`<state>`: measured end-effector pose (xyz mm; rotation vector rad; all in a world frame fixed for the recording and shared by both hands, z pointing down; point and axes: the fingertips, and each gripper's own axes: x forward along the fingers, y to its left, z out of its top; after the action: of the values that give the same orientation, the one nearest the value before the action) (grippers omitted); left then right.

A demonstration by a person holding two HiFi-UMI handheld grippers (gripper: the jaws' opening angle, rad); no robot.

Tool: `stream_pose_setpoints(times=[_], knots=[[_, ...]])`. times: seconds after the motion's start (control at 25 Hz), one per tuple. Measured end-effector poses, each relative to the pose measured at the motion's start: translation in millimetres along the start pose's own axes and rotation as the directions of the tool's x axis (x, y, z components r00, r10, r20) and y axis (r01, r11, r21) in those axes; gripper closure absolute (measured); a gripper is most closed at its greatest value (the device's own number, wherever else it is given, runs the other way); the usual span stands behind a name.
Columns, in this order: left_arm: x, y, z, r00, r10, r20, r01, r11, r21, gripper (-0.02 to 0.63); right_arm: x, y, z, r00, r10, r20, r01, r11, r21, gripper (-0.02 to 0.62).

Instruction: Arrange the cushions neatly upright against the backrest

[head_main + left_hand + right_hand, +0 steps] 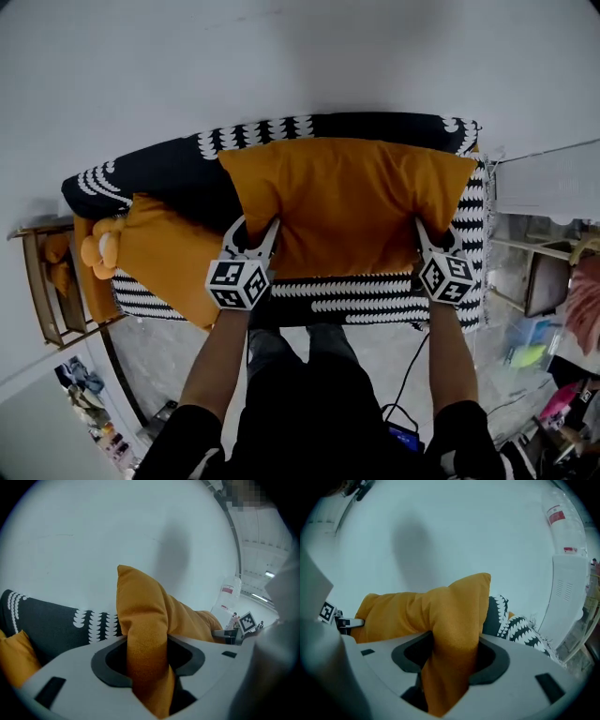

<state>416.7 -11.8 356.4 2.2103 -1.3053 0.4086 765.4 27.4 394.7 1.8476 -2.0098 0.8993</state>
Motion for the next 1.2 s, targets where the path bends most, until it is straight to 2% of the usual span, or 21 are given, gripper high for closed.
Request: stream_pose_setpoints(times=[0.24,0.48,0.6,0.68,0.8,0.96,1.12,1.2], knots=[[38,-7,12,0.999,-0.022,0.03,0.022,1.0,-0.015,0.387,25,-25,37,0.998,0.009,0.066,-0.005,0.998,-0.066,0.33],[74,-13,12,0.998,-0.06,0.028,0.06,0.998,-0.013,0.38,40,-49,52,0.994,-0.004,0.106,0.013,0.997,-0.078,0.319],[88,-12,2,0.998,-0.058,-0.001,0.058,0.998,-0.01,0.371,47,-60,44,0.995,-0.026,0.099,0.034,0.996,-0.086,0.308],[98,-9,-13,0.998,-0.041,-0.049,0.04,0.999,-0.02,0.339,55,-68,32,0.996,-0.047,0.079,0.054,0.995,-0.089,0.289],[109,1,-43,0.991,0.002,-0.136,-0.008,0.999,-0.044,0.296,69,-76,6,0.998,-0.069,0.003,0.069,0.994,-0.08,0.241],[111,18,-76,0.977,0.031,-0.21,-0.042,0.998,-0.049,0.277,80,-71,-36,0.99,-0.074,-0.117,0.071,0.997,-0.037,0.193],[114,39,-89,0.971,0.048,-0.235,-0.069,0.994,-0.081,0.238,76,-70,-42,0.986,-0.136,-0.095,0.13,0.989,-0.073,0.155],[111,42,-88,0.972,0.054,-0.23,-0.069,0.996,-0.057,0.224,72,-70,-41,0.986,-0.148,-0.077,0.142,0.987,-0.075,0.154]])
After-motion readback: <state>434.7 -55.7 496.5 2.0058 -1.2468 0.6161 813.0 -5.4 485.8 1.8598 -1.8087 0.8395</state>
